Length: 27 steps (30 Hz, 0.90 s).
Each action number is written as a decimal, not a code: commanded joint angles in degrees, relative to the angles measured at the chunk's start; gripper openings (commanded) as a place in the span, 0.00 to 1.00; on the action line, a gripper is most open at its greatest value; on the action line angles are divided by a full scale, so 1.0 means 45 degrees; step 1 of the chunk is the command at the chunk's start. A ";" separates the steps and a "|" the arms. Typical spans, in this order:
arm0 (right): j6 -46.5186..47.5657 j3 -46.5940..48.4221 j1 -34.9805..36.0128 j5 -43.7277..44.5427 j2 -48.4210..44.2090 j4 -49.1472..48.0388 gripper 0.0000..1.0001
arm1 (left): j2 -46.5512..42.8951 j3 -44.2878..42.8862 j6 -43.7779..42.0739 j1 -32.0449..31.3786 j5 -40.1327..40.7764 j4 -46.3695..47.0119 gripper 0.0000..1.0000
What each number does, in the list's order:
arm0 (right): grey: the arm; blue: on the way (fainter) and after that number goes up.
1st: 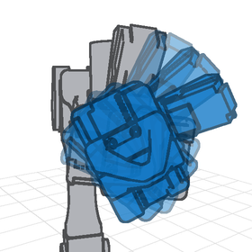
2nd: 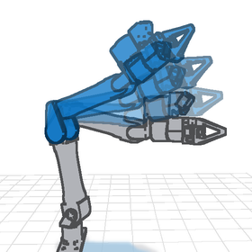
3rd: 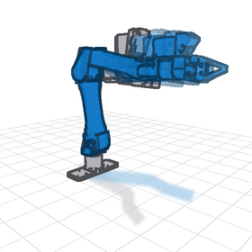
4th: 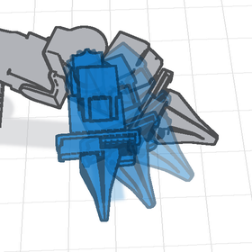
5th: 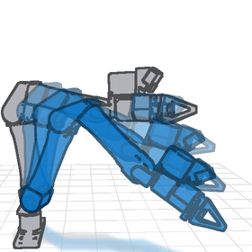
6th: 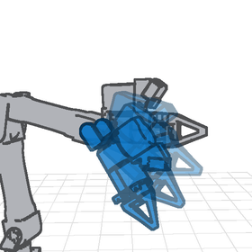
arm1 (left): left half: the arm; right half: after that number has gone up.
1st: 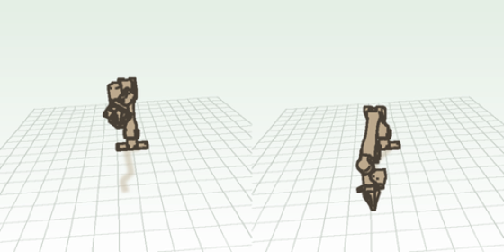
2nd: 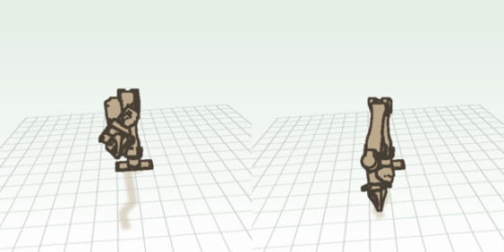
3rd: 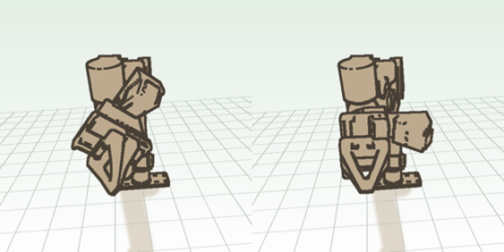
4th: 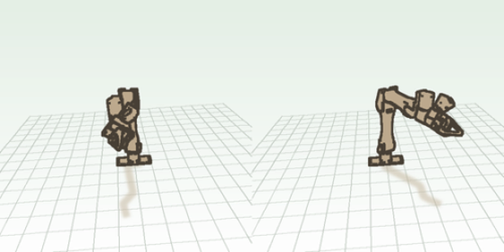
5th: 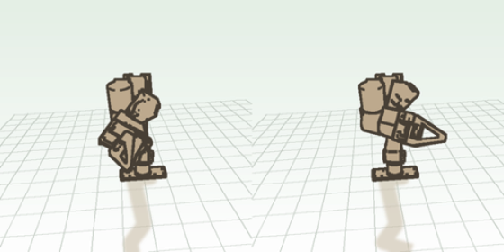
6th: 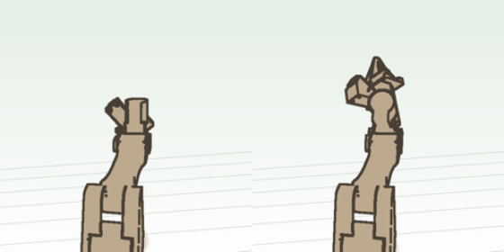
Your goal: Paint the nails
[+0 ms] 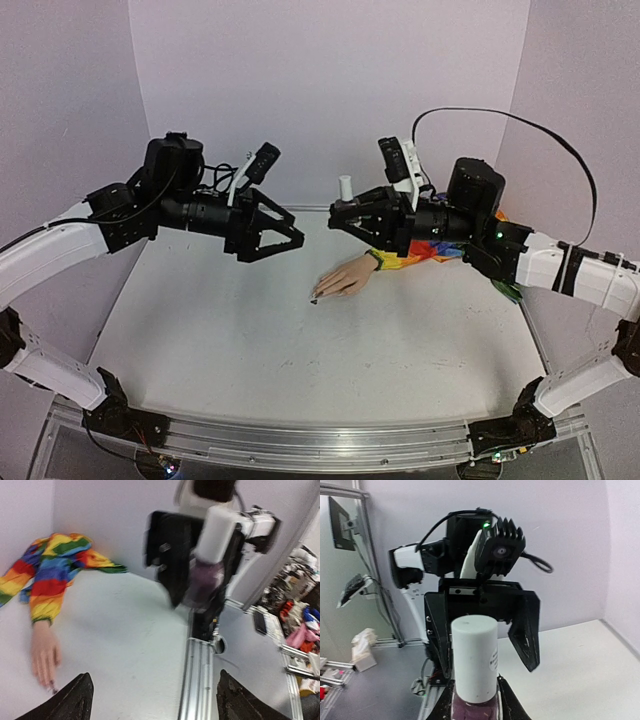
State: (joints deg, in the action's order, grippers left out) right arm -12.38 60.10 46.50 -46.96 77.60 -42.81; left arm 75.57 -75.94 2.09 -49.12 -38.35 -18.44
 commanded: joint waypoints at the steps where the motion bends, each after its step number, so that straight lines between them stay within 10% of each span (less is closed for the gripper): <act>1: 0.2255 0.0660 0.0079 0.4178 -0.0107 0.1050 0.00 | -0.1412 0.0389 0.2791 0.0713 0.3725 -0.0477 0.91; 11: 0.2651 0.1287 0.1578 0.9957 0.1671 0.0756 0.00 | -0.0933 0.0108 0.5609 0.1014 0.4552 0.1222 0.75; 27: 0.3329 0.2852 0.2902 1.0633 0.3389 0.0641 0.00 | 0.0332 -0.0679 0.5261 0.0961 0.3714 0.1553 0.36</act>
State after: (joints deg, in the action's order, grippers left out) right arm 1.87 68.40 58.96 -0.36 92.27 -35.18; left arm 78.08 -76.93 25.74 -44.62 -21.26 -13.89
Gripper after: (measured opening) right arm 0.219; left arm 0.385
